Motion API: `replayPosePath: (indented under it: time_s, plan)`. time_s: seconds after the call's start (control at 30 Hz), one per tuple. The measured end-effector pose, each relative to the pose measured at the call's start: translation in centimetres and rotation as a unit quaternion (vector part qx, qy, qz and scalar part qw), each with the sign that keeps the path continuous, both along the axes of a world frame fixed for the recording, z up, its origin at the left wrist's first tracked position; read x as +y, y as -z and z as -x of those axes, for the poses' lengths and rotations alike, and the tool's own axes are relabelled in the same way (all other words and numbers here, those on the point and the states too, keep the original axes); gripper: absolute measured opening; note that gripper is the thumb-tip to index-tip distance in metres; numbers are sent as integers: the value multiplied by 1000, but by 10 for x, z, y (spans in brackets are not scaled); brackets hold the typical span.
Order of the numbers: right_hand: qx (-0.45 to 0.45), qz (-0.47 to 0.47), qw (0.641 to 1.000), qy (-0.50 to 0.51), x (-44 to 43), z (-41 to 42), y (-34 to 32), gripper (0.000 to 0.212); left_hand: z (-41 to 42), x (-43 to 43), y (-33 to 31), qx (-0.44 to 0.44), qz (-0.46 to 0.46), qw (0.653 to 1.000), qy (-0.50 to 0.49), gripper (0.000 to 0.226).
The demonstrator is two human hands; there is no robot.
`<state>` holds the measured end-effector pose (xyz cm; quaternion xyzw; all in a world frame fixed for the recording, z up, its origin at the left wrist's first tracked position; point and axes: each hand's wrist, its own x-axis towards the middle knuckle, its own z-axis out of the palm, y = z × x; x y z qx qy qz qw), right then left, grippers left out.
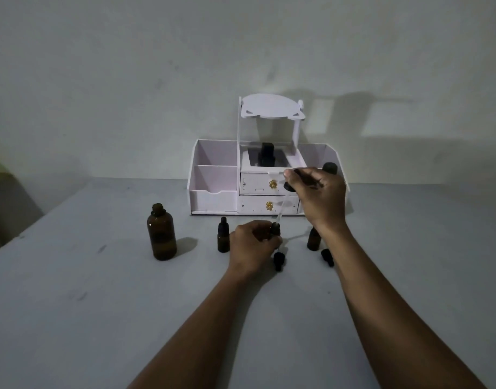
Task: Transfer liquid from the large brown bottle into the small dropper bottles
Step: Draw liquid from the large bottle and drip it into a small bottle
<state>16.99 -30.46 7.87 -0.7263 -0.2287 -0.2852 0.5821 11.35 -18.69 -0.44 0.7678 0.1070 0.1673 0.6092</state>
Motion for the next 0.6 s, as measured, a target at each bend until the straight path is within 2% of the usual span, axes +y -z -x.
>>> replayPosePath:
  time_s: [0.6]
  plan:
    - [-28, 10, 999, 14, 6, -1, 2, 9, 2, -1, 0, 8, -10, 1000, 8, 33]
